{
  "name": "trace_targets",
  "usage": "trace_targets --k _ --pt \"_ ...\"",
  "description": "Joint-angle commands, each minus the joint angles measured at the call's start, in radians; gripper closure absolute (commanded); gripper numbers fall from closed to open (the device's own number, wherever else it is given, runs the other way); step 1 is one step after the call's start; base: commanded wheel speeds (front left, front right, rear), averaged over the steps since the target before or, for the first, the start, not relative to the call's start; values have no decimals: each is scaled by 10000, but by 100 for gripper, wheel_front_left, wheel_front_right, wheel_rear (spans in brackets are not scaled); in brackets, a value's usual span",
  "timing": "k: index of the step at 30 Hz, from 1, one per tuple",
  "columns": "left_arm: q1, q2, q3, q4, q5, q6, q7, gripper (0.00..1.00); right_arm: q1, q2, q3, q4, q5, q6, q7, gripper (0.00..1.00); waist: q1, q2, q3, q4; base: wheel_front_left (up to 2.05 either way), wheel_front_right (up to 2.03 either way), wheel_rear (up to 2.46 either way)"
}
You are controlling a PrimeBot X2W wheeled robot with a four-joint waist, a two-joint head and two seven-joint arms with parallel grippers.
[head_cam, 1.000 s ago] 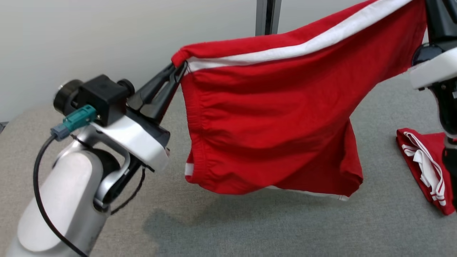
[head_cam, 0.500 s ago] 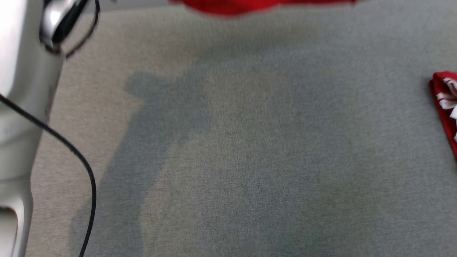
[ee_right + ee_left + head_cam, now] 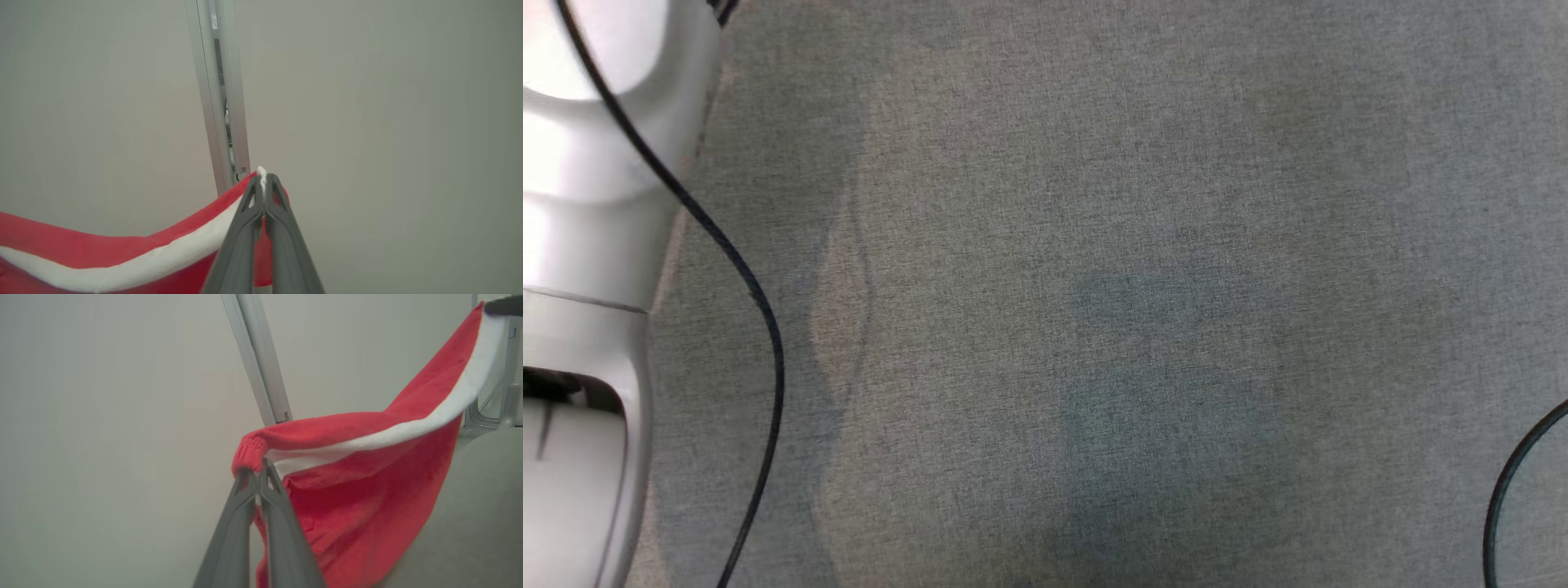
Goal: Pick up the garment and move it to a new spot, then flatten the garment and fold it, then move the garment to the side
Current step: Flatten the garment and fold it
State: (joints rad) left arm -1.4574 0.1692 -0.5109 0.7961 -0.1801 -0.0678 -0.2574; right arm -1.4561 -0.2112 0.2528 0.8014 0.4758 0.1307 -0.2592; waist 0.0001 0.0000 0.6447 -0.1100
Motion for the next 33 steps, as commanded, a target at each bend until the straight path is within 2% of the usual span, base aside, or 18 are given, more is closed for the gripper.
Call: trace_targets --k 1,10,16,25,32,33 --pt "159 -28 -101 160 134 -17 -60 100 227 -10 115 34 58 2 -81 100 -1 0 136 -45 0 0 0" --pt "1658 26 -404 -269 481 -191 -79 100 2230 26 476 217 988 2 -85 100 -1 0 -226 87 0 0 0" --pt "2965 338 -848 -294 554 -461 -72 100 3432 -194 1388 487 1538 2 -76 100 -1 0 -936 148 0 0 0" --pt "4404 759 -2746 451 257 -627 -73 100 4425 -585 3008 1400 2536 2 572 100 -1 0 -1999 330 0 0 0" --pt "4895 1083 -4562 1108 -217 -624 -72 100 4985 -851 4438 1409 3202 2 1720 100 -1 0 -2750 347 0 0 0" --pt "4895 1083 -4562 1108 -217 -624 -72 100 4985 -851 4438 1409 3202 2 1720 100 -1 0 -2750 347 0 0 0"
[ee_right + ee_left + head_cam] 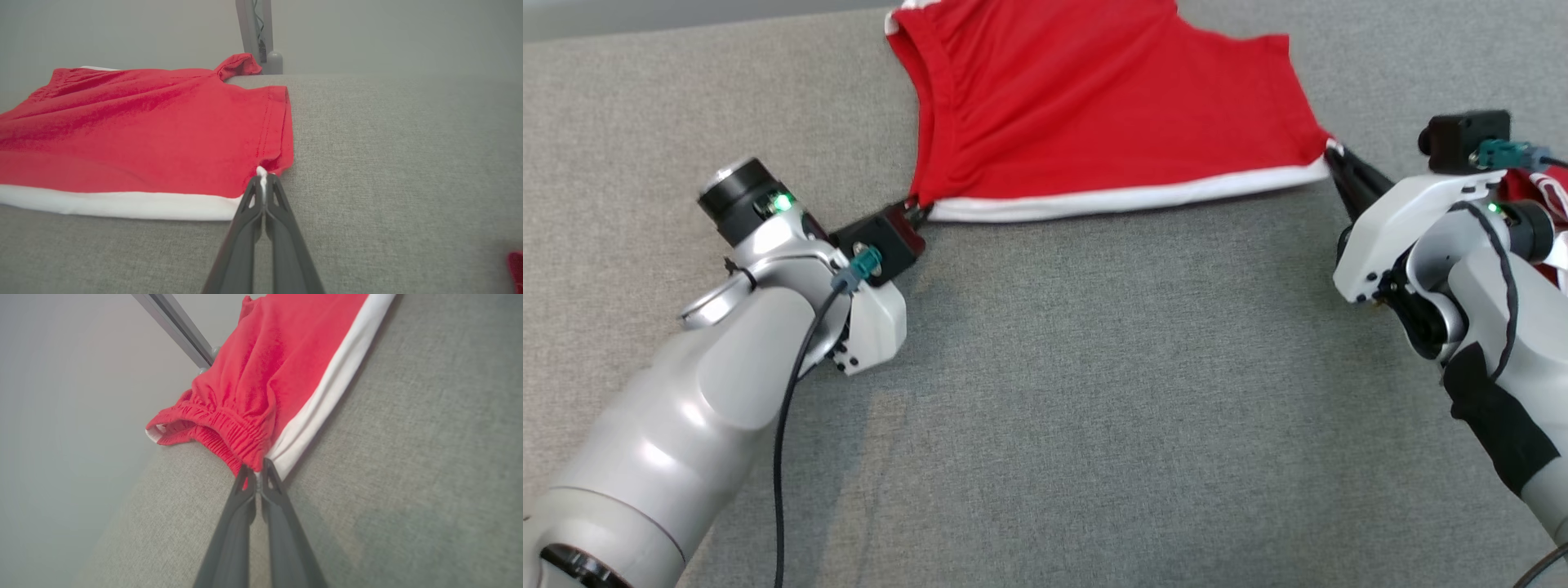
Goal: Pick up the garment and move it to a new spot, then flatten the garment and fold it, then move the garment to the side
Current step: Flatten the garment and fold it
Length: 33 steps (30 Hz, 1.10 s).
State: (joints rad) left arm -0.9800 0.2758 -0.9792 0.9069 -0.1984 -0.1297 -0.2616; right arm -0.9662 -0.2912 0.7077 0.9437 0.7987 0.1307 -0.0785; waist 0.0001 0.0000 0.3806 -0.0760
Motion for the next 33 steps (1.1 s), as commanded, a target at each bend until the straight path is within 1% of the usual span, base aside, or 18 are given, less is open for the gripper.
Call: trace_targets --k 1,8,11,12,19,22,27,29,33 --pt "170 61 -96 25 -96 -5 -30 100 152 -108 82 -49 62 2 90 100 -1 0 -203 9 0 0 0" --pt "497 303 -1176 81 -315 -6 -30 100 429 -700 1436 -479 584 0 1106 100 -1 0 -866 27 0 0 0" --pt "734 407 -1389 23 -447 -6 -30 100 552 -1010 1949 -720 812 0 1468 100 -1 0 -1156 37 0 0 0" --pt "901 479 -1509 -16 -532 -5 -30 100 613 -1219 2295 -888 954 0 1744 100 -1 0 -1357 55 0 0 0" --pt "1857 593 -2040 -169 -860 -4 -23 100 1062 -2008 3560 -1817 1695 -2 3071 100 -1 0 -2201 150 0 0 0" --pt "2218 633 -2282 -335 -1015 -1 -14 100 1225 -2386 3945 -2344 2149 -2 3670 100 -1 0 -2529 187 0 0 0" --pt "2789 867 -2564 -782 -1288 0 160 100 1511 -3017 4437 -3185 2882 -2 4710 100 -1 0 -2997 258 0 0 0" --pt "3060 971 -2665 -1115 -1460 0 363 100 1628 -3259 4581 -3460 3083 -2 5099 100 -1 0 -3176 289 0 0 0" --pt "3588 1368 -2853 -2095 -1679 0 794 100 1846 -3726 4745 -3975 3376 -2 5692 100 -1 0 -3504 376 0 0 0"
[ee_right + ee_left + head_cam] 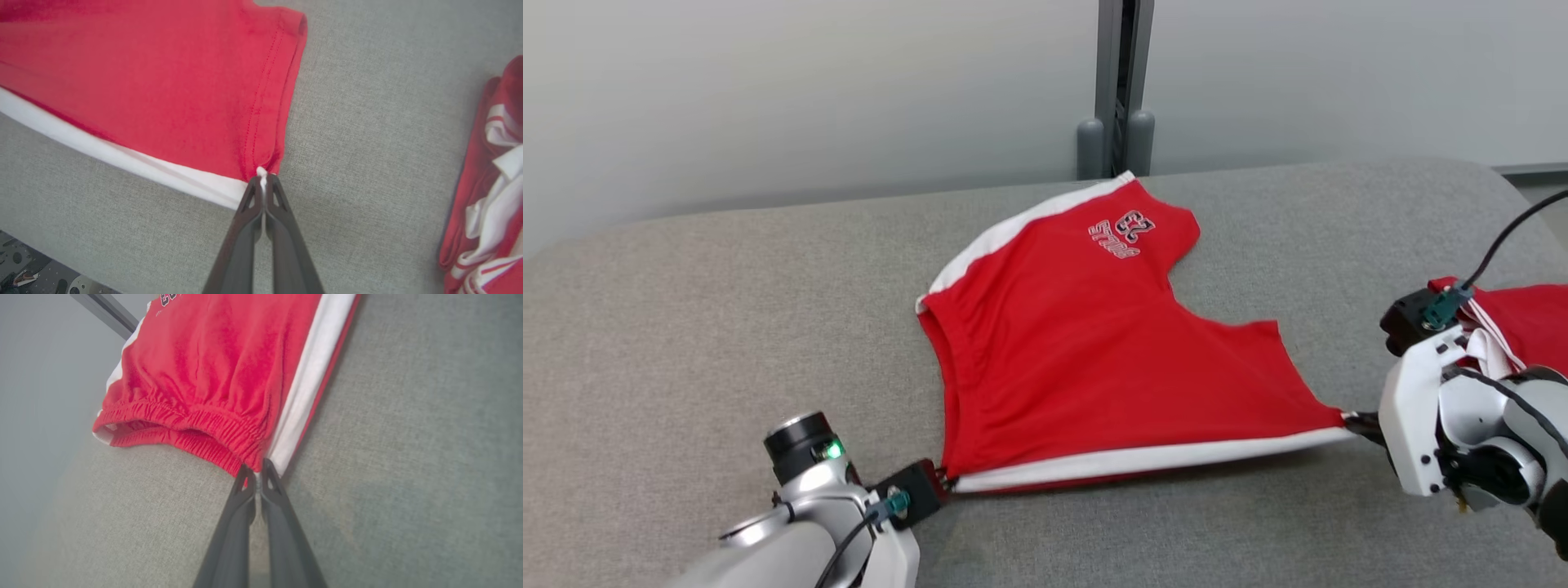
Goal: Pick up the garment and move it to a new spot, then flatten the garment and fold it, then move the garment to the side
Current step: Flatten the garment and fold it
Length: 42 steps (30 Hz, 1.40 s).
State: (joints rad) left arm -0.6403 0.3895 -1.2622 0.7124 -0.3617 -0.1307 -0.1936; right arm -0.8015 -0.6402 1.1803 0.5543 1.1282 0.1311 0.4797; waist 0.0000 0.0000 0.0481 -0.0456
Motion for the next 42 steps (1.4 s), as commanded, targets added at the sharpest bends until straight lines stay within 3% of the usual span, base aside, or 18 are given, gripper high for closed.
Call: trace_targets --k 1,15,22,26,32,42 --pt "338 346 -52 -434 -90 10 207 100 268 -339 -4 -175 167 -5 191 100 0 0 -251 104 0 0 0" --pt "2037 2031 -125 -4672 -1048 26 2461 100 1856 -1903 -603 -1771 1226 -7 1585 100 0 0 -651 538 0 0 0" --pt "2466 2500 317 -6478 -2147 418 3106 100 2332 -2353 -1330 -2638 1396 -5 1630 100 0 0 -535 688 0 0 0" --pt "2497 2485 749 -6959 -2926 543 3175 100 2276 -2274 -1875 -2891 1257 -4 1379 100 0 0 -315 841 0 0 0" --pt "2223 2339 1493 -7096 -4246 335 2894 100 1803 -2360 -2786 -3145 859 -4 1146 100 0 0 187 1251 0 0 0" --pt "1724 1297 2411 -6568 -5885 89 1809 100 867 -2233 -4111 -2885 524 -4 1347 100 0 0 869 2024 0 0 0"
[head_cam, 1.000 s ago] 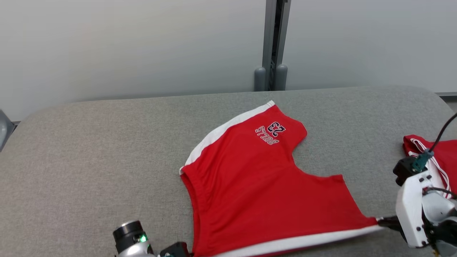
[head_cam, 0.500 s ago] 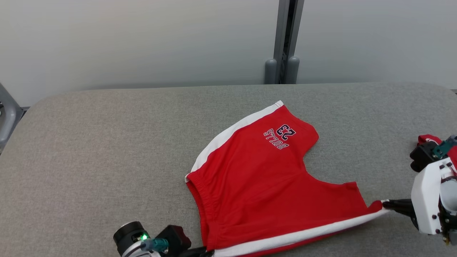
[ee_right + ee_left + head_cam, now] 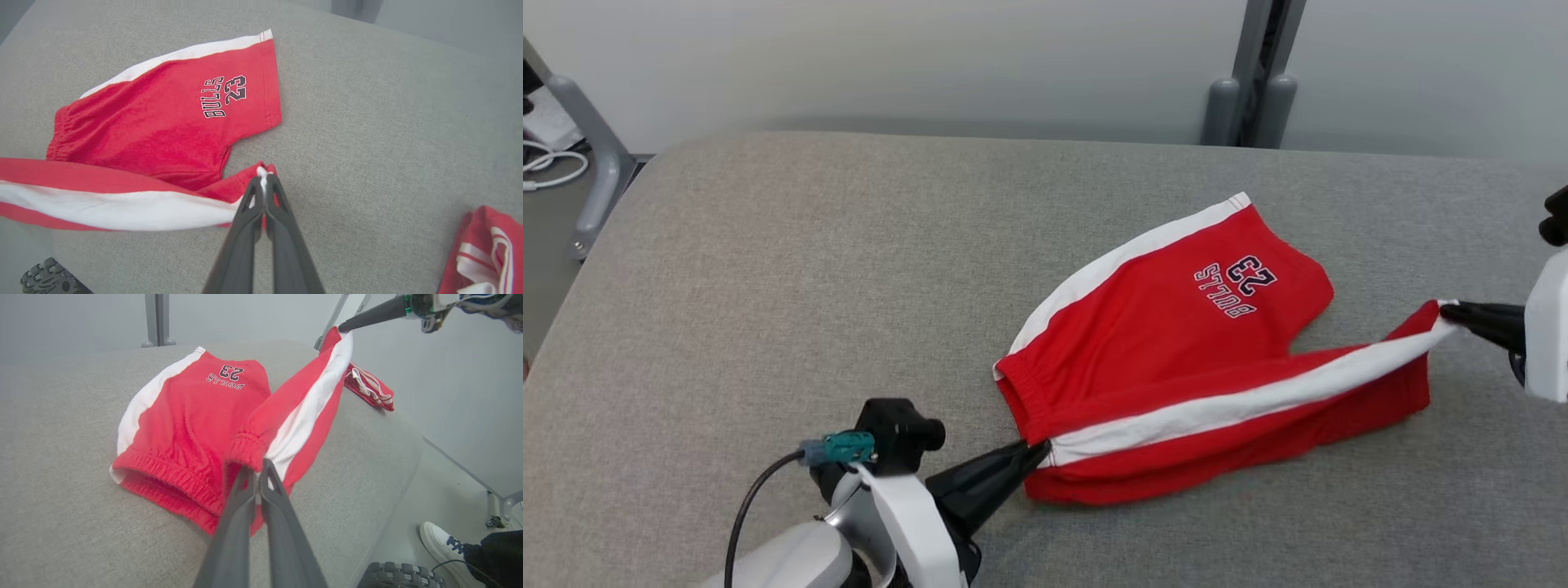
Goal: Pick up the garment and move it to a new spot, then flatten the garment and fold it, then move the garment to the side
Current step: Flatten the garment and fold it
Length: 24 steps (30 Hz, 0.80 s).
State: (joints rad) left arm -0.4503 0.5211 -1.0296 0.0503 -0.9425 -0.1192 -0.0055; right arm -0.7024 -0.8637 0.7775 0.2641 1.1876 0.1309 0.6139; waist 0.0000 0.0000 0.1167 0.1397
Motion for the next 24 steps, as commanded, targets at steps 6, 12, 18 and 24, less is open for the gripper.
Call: trace_targets --k 6,12,18,24 --pt "-536 -931 562 890 -1050 -90 -551 100 -838 291 -421 343 -550 0 86 100 0 0 717 559 0 0 0" --pt "-1073 -1753 775 1744 -1930 -126 -920 100 -1620 548 -554 739 -1082 0 -6 100 0 0 1335 927 0 0 0" --pt "-1450 -2172 798 2252 -2578 -131 -1189 100 -2196 655 -514 1047 -1495 0 -238 100 0 0 1744 1206 0 0 0" --pt "-1798 -2432 553 2650 -2974 -134 -1595 100 -2680 711 -379 1355 -1947 0 -1128 100 0 0 2068 1509 0 0 0"
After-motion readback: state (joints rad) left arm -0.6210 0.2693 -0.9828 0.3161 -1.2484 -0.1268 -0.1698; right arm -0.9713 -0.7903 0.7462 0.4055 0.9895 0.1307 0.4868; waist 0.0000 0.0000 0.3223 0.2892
